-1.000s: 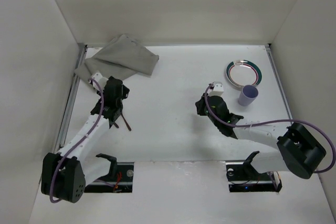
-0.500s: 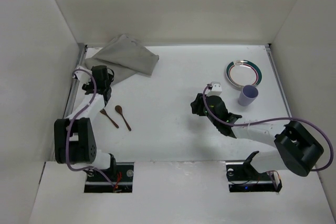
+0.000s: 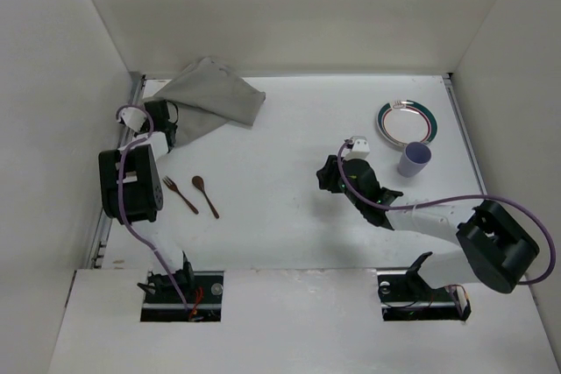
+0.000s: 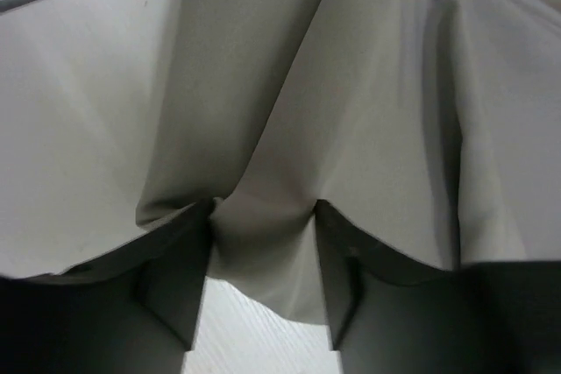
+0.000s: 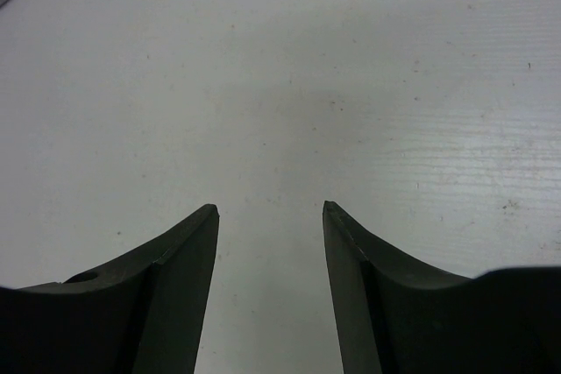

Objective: Set the dinner table for one person

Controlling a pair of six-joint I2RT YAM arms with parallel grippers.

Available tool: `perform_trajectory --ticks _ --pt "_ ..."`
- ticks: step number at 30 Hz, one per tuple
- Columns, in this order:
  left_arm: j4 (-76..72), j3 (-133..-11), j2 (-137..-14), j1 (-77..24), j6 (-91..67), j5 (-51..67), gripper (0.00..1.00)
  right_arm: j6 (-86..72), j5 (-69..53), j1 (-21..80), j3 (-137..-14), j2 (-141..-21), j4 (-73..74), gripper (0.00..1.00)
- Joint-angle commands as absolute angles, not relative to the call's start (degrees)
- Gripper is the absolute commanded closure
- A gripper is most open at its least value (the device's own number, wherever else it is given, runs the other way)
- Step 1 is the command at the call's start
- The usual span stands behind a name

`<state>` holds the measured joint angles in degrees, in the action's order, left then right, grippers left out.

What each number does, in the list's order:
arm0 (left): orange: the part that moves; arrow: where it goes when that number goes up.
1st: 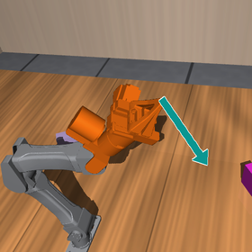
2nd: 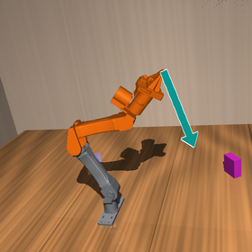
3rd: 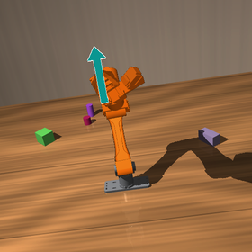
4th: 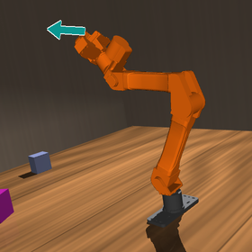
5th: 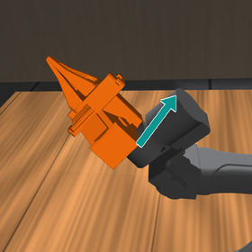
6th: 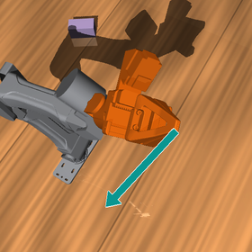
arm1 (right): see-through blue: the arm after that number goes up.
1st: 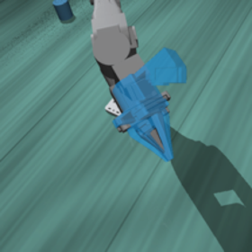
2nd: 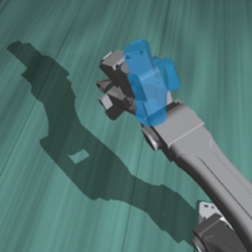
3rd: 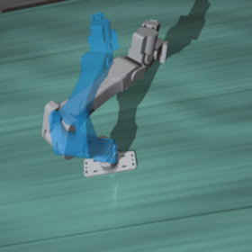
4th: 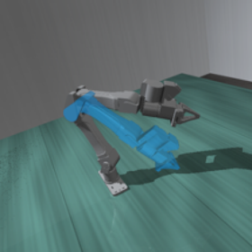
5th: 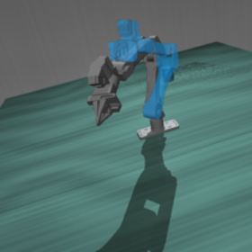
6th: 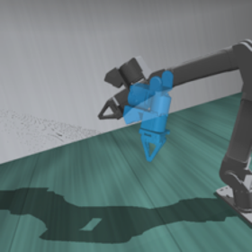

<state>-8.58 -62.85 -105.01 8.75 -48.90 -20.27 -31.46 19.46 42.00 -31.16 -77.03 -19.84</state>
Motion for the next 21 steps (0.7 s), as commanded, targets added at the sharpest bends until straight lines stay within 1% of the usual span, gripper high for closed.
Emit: perform_trajectory --ticks 1,2,3,4,6,9,15,21 --pt "-8.7 -65.04 -106.17 7.44 -48.69 -17.59 0.67 -30.59 20.39 42.14 -33.14 -77.08 -23.11 0.43" --pt "-9.31 -64.95 -106.69 6.38 -49.3 -16.53 0.74 -30.59 20.91 42.14 -33.05 -77.08 -23.12 0.43" --pt "-9.93 -64.86 -107.05 5.42 -49.57 -15.31 0.79 -30.67 21.0 42.14 -33.05 -77.08 -22.77 0.43" --pt "-11.15 -64.86 -107.49 3.75 -49.57 -14.07 0.83 -30.76 21.01 42.14 -33.05 -77.08 -22.5 0.43" --pt "-13.61 -64.69 -108.28 -0.2 -49.75 -12.66 0.87 -30.59 21.36 42.14 -32.79 -76.21 -22.67 0.43" --pt "-15.64 -65.65 -109.59 -6.26 -50.18 -11.43 0.89 -30.59 22.59 42.14 -32.17 -75.94 -23.55 0.43" --pt "-18.89 -66.62 -112.32 -18.48 -51.41 -8.97 0.91 -30.59 23.99 41.97 -31.55 -74.62 -23.55 0.43" --pt "-21.71 -62.15 -112.06 -28.33 -53.95 -9.93 0.91 -30.5 24.35 41.09 -31.29 -74.36 -23.47 0.42"
